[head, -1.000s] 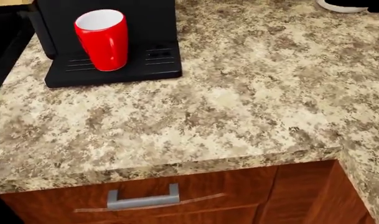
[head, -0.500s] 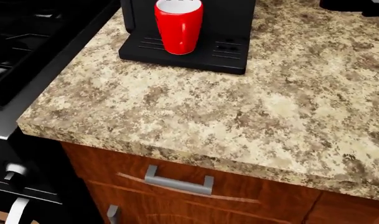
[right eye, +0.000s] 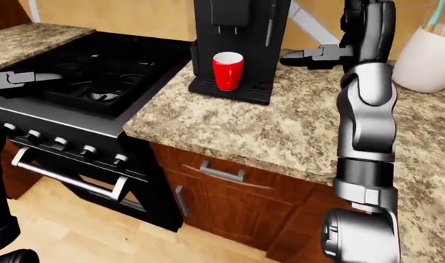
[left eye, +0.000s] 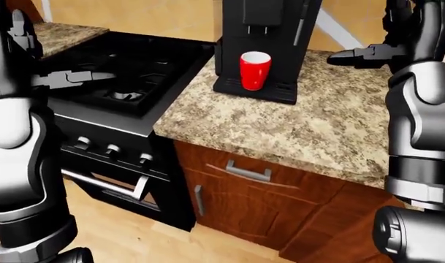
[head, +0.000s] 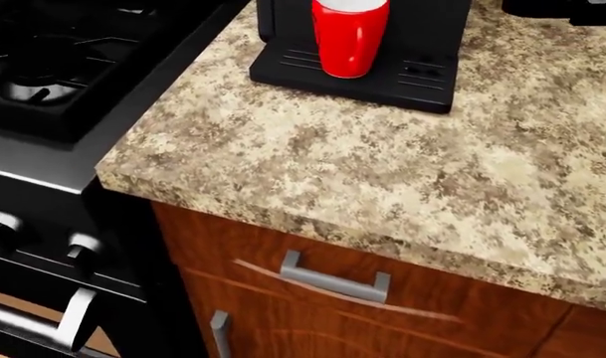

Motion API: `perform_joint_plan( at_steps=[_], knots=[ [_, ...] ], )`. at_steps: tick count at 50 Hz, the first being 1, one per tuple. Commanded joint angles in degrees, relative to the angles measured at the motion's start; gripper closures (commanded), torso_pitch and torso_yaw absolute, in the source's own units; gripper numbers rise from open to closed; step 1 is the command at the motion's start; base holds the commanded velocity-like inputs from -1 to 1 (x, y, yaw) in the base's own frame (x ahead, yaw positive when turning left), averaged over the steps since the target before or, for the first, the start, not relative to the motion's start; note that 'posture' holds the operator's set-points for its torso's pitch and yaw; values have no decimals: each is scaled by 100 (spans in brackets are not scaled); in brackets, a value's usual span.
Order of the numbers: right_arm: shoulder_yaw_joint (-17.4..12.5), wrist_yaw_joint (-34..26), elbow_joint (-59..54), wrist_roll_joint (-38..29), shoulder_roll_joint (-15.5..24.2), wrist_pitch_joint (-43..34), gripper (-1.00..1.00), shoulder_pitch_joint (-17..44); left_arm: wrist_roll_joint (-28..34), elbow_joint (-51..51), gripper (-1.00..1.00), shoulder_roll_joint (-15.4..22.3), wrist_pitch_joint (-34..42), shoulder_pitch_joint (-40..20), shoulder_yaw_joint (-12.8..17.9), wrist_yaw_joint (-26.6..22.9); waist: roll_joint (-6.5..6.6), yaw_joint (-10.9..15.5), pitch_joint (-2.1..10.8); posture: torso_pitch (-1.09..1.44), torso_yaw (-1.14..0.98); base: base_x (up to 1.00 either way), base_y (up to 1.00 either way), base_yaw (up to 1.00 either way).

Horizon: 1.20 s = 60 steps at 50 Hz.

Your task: Pick the mug from under the coffee machine dispenser and place it on the counter.

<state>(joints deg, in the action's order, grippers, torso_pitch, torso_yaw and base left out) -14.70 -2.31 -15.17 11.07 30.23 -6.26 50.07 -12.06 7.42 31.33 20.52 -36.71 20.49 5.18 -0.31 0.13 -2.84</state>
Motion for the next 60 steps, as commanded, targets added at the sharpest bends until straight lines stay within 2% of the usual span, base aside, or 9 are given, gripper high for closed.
perform_joint_plan(
  at_steps=[1,12,21,31,35,36,44,48,60],
  knots=[
    [-98,21,236,26,126,127,-100,200,0,235,-100,106,-132,-198,55,8,73,-28,156,0,0,11,0,0],
    [-103,-5,281,66,135,85,-100,200,-3,246,-100,125,-100,-216,60,13,-108,3,148,0,0,14,0,0],
    [-102,-8,287,84,142,68,-100,212,7,238,-100,128,-100,-232,50,14,706,-71,230,0,0,15,0,0],
    [-106,-9,329,98,138,41,-100,182,11,225,-100,122,-114,-223,52,11,114,14,122,0,0,15,0,0],
    [-102,-15,325,97,135,45,-100,181,6,237,-100,134,-100,-226,64,8,-461,58,228,0,0,15,0,0],
    [-100,-15,325,94,134,49,-100,177,4,237,-100,134,-99,-226,66,9,-160,6,150,0,0,15,0,0],
    [-101,-23,319,98,134,44,-100,187,10,224,-100,133,-112,-225,61,7,77,-24,78,0,0,15,0,0],
    [-105,-23,359,114,131,19,-100,175,5,239,-100,140,-100,-222,67,7,657,-88,211,0,0,15,0,0],
    [-127,38,316,167,151,34,-100,216,7,220,-100,143,-97,-253,56,14,-17,43,83,0,0,4,0,0]
  ],
)
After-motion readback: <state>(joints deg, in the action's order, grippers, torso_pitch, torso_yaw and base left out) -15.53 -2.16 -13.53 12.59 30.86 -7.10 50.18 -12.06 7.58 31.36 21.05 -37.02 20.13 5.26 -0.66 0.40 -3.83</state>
